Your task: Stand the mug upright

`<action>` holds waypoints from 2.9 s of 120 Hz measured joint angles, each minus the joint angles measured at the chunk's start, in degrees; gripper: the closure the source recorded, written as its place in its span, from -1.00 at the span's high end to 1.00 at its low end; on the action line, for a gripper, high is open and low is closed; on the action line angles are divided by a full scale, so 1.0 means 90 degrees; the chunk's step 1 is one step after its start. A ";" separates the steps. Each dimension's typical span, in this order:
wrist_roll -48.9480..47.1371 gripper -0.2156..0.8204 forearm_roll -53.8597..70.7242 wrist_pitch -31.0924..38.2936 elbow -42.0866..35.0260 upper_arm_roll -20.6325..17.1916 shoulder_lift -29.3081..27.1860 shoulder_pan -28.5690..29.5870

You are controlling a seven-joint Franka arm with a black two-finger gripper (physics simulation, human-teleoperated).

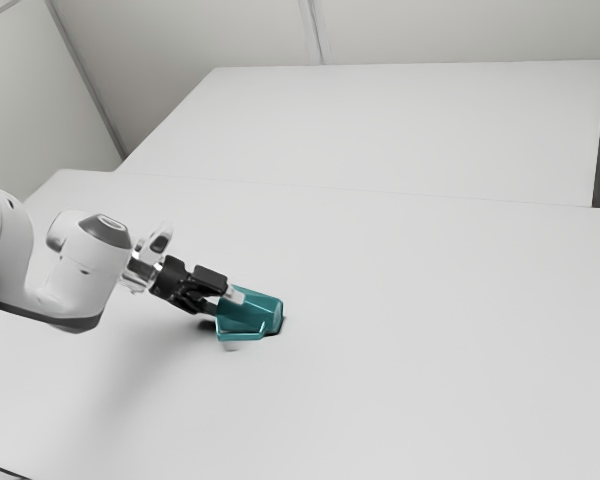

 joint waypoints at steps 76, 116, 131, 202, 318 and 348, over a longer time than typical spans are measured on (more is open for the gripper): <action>0.0541 -0.20 -0.0239 0.0019 0.0014 -0.0020 0.0015 0.0000; 0.0652 -0.46 -0.0279 0.0061 0.0037 -0.0057 -0.0008 -0.0010; 0.0676 -0.56 -0.0281 0.0071 0.0041 -0.0070 -0.0037 -0.0014; 0.0660 -0.92 -0.0240 0.0115 0.0265 -0.0344 -0.0197 -0.0009; -0.2144 -0.93 0.5207 -0.1512 0.2351 -0.0657 -0.0134 -0.0002; -0.3142 -0.93 0.5935 -0.1775 0.2646 -0.0872 0.0055 -0.0020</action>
